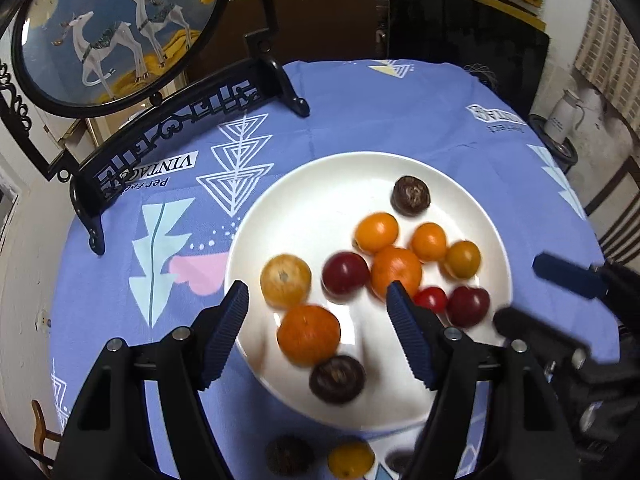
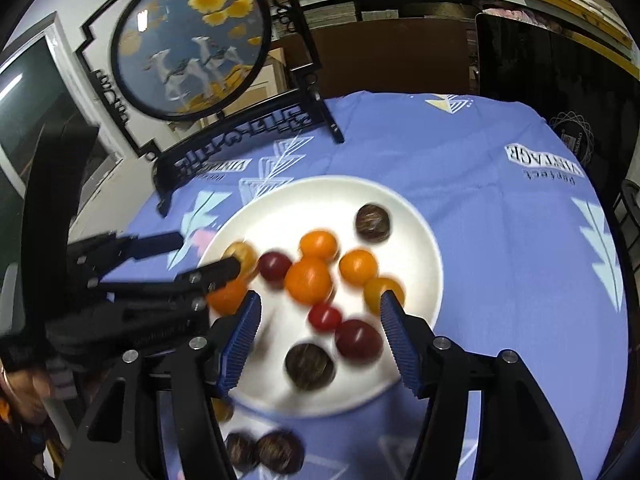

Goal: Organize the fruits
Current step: 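Grasp a water chestnut with each tool from the remaining fruit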

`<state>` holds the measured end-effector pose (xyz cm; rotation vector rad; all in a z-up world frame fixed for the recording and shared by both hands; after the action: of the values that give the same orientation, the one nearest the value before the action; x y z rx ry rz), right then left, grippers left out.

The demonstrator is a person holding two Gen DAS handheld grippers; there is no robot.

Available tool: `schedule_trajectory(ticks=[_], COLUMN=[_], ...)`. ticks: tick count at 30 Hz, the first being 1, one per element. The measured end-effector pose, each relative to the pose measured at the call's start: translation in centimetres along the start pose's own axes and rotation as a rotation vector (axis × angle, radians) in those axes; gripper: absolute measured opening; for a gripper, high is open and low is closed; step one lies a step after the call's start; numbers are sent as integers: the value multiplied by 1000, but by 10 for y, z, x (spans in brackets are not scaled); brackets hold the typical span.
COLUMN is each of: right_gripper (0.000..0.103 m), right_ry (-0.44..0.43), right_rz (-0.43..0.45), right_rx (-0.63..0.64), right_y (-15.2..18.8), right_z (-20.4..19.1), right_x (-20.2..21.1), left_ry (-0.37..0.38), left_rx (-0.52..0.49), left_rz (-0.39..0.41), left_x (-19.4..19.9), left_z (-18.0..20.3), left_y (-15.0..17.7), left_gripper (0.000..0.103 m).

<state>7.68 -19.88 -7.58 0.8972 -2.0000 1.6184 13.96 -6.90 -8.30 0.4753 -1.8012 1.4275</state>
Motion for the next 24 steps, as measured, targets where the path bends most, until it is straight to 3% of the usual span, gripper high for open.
schedule_trajectory(ticks=[7, 10, 16, 24], right_gripper=[65, 65, 65, 65], right_ry=[-22, -26, -35, 37], right_rz=[-25, -79, -161, -201], right_rx=[108, 135, 144, 249], right_y=[67, 105, 146, 146], right_z=[-29, -37, -53, -42], right_x=[40, 47, 34, 11], left_ry=[35, 43, 23, 14], left_rx=[3, 41, 90, 104], left_rz=[44, -12, -150, -157], left_x=[49, 60, 56, 50], left_z=[-12, -28, -47, -60], left_y=[56, 100, 176, 180], left_gripper=[81, 81, 81, 81])
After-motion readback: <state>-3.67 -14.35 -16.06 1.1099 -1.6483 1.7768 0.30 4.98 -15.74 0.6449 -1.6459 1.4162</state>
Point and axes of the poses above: each gripper's, at about its wrist camera, not at the fingertips, and x roughly against the way its jaws point, z to its right, y to its underside, the point moved 5 cm from there along -x, roughly the way its jaws point, and after that the axes turned 9 degrees about z, right-handed, at the moved point
